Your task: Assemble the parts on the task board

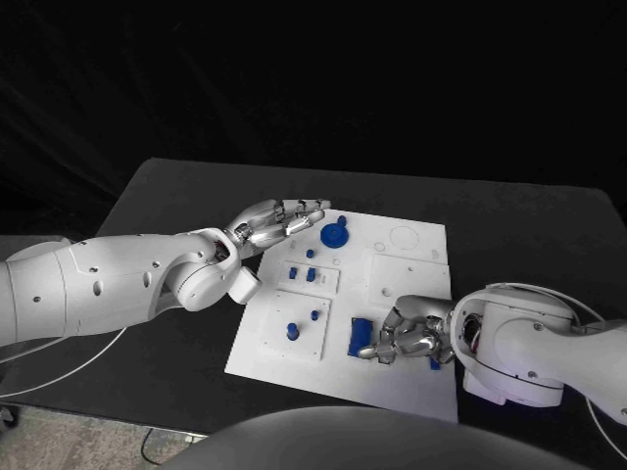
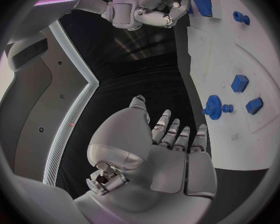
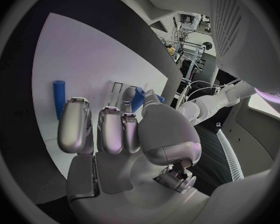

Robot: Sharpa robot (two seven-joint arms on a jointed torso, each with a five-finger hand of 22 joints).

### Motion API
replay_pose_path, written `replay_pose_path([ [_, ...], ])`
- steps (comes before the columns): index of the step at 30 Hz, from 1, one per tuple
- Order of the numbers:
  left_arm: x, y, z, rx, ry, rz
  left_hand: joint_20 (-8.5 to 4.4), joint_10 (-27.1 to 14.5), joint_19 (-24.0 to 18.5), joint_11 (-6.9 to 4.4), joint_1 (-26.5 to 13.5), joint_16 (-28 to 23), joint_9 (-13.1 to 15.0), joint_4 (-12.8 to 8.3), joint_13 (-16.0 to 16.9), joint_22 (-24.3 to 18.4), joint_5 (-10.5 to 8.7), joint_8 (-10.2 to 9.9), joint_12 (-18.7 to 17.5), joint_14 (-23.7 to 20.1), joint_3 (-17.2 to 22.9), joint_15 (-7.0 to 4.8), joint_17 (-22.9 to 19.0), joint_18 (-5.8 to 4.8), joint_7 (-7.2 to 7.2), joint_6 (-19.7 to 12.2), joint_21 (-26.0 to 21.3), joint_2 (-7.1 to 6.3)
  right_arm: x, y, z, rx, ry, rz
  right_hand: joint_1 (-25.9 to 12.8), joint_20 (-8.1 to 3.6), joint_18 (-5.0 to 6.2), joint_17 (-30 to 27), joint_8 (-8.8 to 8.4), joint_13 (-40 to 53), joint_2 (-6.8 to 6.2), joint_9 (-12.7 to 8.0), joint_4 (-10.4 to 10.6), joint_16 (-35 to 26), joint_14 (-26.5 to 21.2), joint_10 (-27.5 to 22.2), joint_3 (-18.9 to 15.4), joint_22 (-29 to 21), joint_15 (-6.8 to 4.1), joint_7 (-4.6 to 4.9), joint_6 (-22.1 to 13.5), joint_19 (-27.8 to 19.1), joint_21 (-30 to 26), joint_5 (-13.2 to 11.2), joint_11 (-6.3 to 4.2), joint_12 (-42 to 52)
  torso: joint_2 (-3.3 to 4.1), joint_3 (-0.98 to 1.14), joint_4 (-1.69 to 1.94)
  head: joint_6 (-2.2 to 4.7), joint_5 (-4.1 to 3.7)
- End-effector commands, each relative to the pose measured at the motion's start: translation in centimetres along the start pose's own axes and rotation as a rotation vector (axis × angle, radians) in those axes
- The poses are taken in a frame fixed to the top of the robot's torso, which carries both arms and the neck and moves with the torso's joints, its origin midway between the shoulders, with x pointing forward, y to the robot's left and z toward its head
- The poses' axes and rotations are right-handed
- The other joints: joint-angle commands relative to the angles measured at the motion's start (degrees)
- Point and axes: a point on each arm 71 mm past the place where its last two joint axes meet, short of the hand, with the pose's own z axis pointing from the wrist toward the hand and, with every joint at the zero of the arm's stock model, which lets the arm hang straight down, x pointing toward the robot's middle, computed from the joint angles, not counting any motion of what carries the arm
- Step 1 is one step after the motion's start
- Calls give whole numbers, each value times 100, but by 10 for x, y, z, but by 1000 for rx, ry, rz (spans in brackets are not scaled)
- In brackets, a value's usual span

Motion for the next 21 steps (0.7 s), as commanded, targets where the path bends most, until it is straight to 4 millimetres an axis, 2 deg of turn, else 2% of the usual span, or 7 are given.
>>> replay_pose_path([
  [1, 2, 0, 0, 8, 19, -16, 17, 7, 18, 43, 56, 12, 9, -2, 6, 9, 27, 34, 21, 16, 24, 38, 9, 75, -2, 33, 19, -14, 1, -1, 2, 14, 0, -12, 67, -49, 11, -6, 29, 1509, 4, 13, -35, -17, 322, 600, 0, 977, -28, -15, -3, 60, -20, 28, -40, 22, -1, 0, 0, 1, 4],
  [3, 2, 0, 0, 8, 17, -18, 17, 7, 18, 43, 56, 12, 9, -2, 6, 9, 27, 34, 21, 16, 24, 38, 9, 75, -2, 33, 19, -14, 2, -1, 3, 14, -2, -12, 95, -53, 8, -27, 45, 1509, 24, 35, -49, -29, 319, 600, 7, 981, -33, -23, 19, 64, -4, 76, -47, 22, 0, 1, 0, 1, 5],
  [8, 2, 0, 0, 8, 15, -22, 17, 9, 20, 46, 63, 12, 8, -4, 7, 11, 32, 36, 24, 17, 26, 39, 9, 76, 0, 37, 21, -14, 2, -1, 5, 17, -10, -12, 208, -71, 7, -89, 56, 1509, 91, 93, -107, -66, 309, 600, 48, 982, -54, -52, 59, 67, 7, 394, -72, 22, 1, 2, -2, 1, 2],
  [17, 2, 0, 1, 8, 16, -24, 17, 9, 20, 46, 63, 12, 8, -4, 7, 11, 32, 36, 24, 17, 26, 39, 9, 76, 0, 37, 21, -14, 0, -3, 6, 22, -35, 5, 497, -93, -1, -113, -2, 1509, 330, 117, -250, -76, 310, 600, 311, 994, -75, -82, 90, 79, 56, 547, -100, 22, 6, 0, -3, 1, -5],
  [18, 2, 0, 1, 8, 16, -24, 17, 9, 22, 47, 66, 13, 7, -4, 7, 13, 34, 36, 24, 18, 27, 40, 9, 76, 0, 32, 22, -13, -1, -4, 6, 22, -37, 7, 521, -96, -1, -119, -19, 1509, 346, 113, -263, -78, 309, 600, 342, 994, -79, -86, 94, 79, 57, 643, -103, 22, 5, 1, -4, 1, 0],
  [19, 2, 0, 1, 8, 16, -24, 18, 9, 23, 47, 67, 13, 7, -4, 6, 14, 35, 36, 24, 18, 27, 41, 9, 76, 0, 30, 23, -13, -1, -4, 6, 22, -39, 8, 560, -111, 1, -124, -58, 1509, 346, 101, -285, -80, 309, 600, 398, 994, -79, -83, 89, 78, 60, 1004, -115, 22, 5, 1, -3, 1, 5],
  [21, 2, 0, 1, 7, 16, -24, 18, 9, 23, 47, 67, 13, 7, -4, 6, 14, 35, 36, 24, 18, 27, 41, 9, 76, 0, 30, 23, -13, -1, -4, 6, 23, -38, 7, 611, -113, -2, -128, -118, 1509, 329, 82, -312, -81, 309, 600, 498, 995, -91, -98, 86, 79, 68, 1470, -115, 22, 2, 3, 0, 1, 14],
])
